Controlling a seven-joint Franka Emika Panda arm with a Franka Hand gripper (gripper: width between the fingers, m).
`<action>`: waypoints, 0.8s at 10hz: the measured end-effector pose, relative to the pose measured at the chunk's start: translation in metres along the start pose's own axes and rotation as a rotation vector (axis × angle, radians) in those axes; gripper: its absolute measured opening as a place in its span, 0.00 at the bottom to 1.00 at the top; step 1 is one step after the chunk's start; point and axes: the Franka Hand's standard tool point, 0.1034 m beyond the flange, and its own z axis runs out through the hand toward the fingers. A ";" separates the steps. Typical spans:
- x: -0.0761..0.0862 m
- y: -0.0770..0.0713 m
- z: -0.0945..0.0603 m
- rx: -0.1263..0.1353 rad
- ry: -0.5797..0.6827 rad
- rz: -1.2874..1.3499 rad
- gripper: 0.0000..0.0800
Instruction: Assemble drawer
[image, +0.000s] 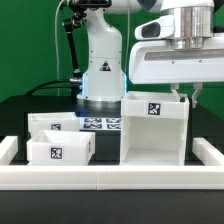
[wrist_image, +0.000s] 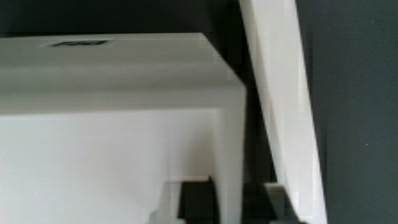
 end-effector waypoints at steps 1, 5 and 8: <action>0.000 -0.001 0.000 0.001 0.000 0.008 0.05; -0.002 -0.005 0.000 0.016 -0.008 0.180 0.05; 0.004 0.002 0.000 0.033 -0.012 0.417 0.05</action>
Offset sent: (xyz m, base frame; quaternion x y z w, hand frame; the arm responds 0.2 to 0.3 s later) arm 0.0000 0.0000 0.0000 0.0000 0.0000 0.1938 0.9810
